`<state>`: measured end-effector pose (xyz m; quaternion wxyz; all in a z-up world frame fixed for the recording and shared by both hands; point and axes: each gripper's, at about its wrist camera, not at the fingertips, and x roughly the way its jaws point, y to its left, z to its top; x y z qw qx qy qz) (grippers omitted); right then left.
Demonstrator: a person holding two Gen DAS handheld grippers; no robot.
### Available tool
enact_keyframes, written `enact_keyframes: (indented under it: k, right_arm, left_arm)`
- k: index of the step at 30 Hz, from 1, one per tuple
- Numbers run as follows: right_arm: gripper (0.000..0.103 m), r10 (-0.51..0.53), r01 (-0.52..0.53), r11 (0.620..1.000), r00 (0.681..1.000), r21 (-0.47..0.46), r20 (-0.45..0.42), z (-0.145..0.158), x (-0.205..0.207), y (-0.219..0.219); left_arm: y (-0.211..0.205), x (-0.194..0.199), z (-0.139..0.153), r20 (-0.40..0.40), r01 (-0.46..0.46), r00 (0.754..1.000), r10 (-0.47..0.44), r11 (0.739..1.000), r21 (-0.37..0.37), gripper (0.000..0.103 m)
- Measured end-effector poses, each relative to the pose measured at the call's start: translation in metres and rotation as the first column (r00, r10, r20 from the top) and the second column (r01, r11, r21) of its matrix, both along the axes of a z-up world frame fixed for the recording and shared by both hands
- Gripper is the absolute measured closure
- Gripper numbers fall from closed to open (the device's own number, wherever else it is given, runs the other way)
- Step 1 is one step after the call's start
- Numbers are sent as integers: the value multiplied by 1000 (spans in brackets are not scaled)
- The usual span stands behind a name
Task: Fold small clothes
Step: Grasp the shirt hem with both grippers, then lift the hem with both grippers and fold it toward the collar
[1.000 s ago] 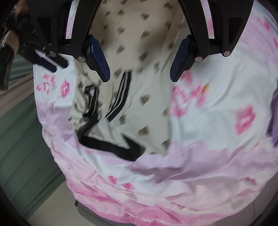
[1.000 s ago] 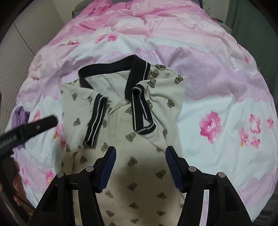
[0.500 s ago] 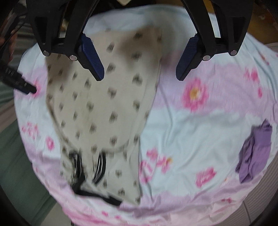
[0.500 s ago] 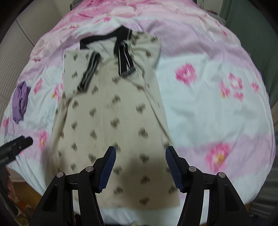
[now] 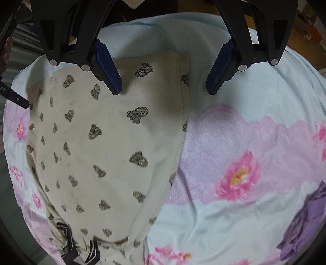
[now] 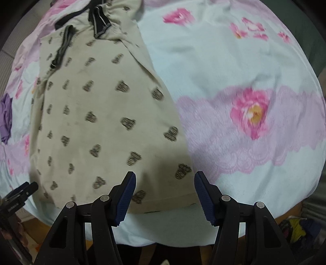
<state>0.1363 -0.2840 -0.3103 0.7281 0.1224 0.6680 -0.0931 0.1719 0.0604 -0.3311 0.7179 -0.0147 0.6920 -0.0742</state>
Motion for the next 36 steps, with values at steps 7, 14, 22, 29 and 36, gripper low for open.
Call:
enact_keyframes:
  k: [7, 14, 22, 29, 36]
  right_arm:
    - [42, -4, 3, 1000, 999, -10, -50, -31, -13, -8]
    - [44, -19, 21, 999, 998, 46, -56, -51, -29, -16]
    - [88, 94, -88, 987, 995, 135, -39, -25, -29, 5]
    - [89, 58, -80, 983, 990, 167, 129, 60, -15, -3]
    - [89, -36, -19, 987, 943, 161, 331, 150, 39, -26]
  left_arm:
    - [-4, -14, -16, -13, -40, 999, 40, 999, 23, 23]
    - [-8, -29, -19, -3, -52, 999, 52, 997, 66, 68]
    - [9, -39, 25, -8, -117, 993, 116, 991, -64, 89]
    - [3, -16, 117, 121, -129, 981, 151, 976, -178, 90]
    - [0, 64, 190, 272, -163, 933, 235, 951, -263, 90]
